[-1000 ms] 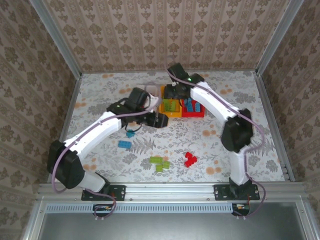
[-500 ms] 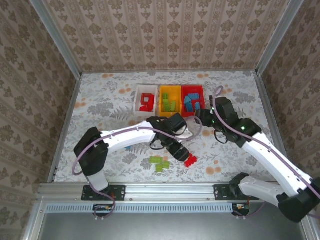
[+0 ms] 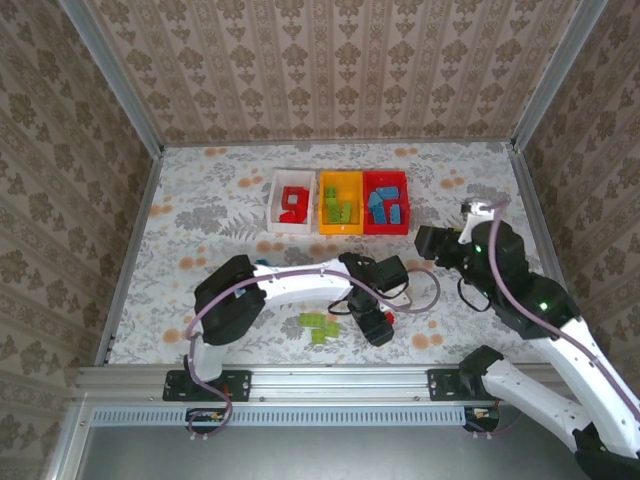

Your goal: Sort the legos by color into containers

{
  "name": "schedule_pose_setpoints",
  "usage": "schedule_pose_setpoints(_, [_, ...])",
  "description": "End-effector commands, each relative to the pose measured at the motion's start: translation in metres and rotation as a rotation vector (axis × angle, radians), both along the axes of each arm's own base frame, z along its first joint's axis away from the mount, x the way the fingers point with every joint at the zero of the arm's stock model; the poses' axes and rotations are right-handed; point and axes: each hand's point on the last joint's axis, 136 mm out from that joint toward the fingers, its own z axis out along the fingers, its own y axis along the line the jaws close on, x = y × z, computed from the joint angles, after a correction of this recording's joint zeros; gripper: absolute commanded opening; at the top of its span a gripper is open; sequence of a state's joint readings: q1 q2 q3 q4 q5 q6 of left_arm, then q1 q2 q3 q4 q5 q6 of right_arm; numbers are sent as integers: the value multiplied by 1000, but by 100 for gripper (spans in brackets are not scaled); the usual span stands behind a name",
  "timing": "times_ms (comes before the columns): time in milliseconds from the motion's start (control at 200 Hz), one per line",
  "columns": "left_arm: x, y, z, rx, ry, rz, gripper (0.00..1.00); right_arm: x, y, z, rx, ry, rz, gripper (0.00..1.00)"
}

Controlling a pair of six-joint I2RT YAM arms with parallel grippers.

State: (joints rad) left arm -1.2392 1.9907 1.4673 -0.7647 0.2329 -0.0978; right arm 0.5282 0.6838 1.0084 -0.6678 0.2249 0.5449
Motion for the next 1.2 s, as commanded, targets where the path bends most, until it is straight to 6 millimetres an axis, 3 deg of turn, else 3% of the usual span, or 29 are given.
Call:
schedule_pose_setpoints(0, [7,-3,-3,40,-47,-21,69,-15,-6,10,37,0,1,70])
schedule_pose_setpoints(180, [8,-6,-14,56,-50,-8,61,-21,-8,13,56,12,0,69])
schedule_pose_setpoints(370, [5,-7,-21,59,-51,-20,43,-18,-6,6,67,24,-6,69])
schedule_pose_setpoints(485, [5,-10,-17,36,-49,-26,30,-16,-4,4,67,29,-1,69])
schedule_pose_setpoints(615, [3,-13,-8,1,-46,-31,24,-15,-2,5,56,31,5,68])
schedule_pose_setpoints(725, [5,-16,15,-51,-55,-14,22,-16,-6,16,36,9,1,68])
schedule_pose_setpoints(905, [29,-10,85,-202,-58,118,21,-15,-10,48,-10,-67,12,68])
schedule_pose_setpoints(1045, [72,16,132,-304,-59,297,21,-2,11,59,-12,-89,90,69])
schedule_pose_setpoints(1195, [136,71,152,-335,-71,535,22,22,60,46,11,-72,264,68])
